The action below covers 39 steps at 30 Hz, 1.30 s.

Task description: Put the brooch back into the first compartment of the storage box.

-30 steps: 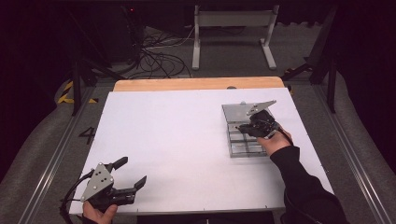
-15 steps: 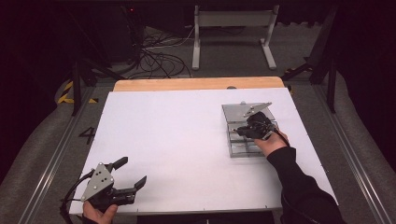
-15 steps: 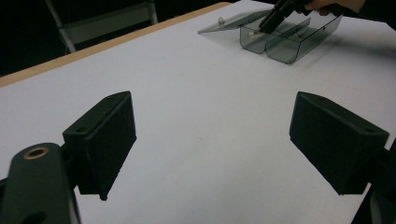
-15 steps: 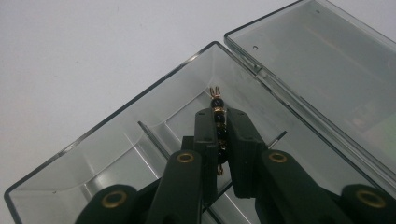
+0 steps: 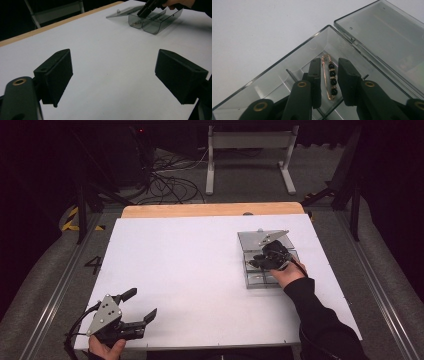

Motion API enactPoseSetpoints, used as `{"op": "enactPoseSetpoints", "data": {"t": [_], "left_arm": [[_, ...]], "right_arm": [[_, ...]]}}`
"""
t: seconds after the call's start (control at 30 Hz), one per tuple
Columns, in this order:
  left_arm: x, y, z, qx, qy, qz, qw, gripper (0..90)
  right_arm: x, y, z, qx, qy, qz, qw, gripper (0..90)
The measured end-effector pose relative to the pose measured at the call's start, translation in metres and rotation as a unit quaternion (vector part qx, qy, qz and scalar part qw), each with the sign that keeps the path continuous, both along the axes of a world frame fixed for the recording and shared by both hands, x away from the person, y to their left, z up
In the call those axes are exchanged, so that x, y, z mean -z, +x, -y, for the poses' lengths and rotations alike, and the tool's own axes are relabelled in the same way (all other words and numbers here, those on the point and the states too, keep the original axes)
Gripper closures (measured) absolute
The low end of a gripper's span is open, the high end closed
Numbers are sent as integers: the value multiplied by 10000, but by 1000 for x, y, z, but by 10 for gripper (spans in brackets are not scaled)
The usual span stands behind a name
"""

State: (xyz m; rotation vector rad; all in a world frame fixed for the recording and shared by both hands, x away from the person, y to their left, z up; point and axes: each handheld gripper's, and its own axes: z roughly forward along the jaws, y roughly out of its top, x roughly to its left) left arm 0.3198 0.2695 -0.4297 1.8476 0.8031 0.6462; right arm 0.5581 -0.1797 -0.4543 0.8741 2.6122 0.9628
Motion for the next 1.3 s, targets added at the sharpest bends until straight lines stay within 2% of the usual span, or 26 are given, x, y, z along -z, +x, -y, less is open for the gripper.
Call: {"op": "enactPoseSetpoints", "data": {"t": [0.3, 0.43, 0.63, 0.87, 1.3], "left_arm": [[0, 0, 0, 4, 0, 2, 10000, 157], [0, 0, 0, -2, -9, 1, 10000, 157], [0, 0, 1, 10, 5, -2, 10000, 157], [0, 0, 0, 6, -15, -1, 10000, 157], [0, 0, 2, 3, -44, -25, 10000, 157]], "right_arm": [[-8, -4, -1, -10, 82, 90, 9999, 679], [-16, -10, -1, -23, 180, 170, 9997, 599], [-31, -26, -2, -124, 323, 473, 9983, 443], [-47, -43, -3, -213, 485, 690, 9962, 321], [-60, -67, 2, -363, 721, 943, 9923, 193]]}}
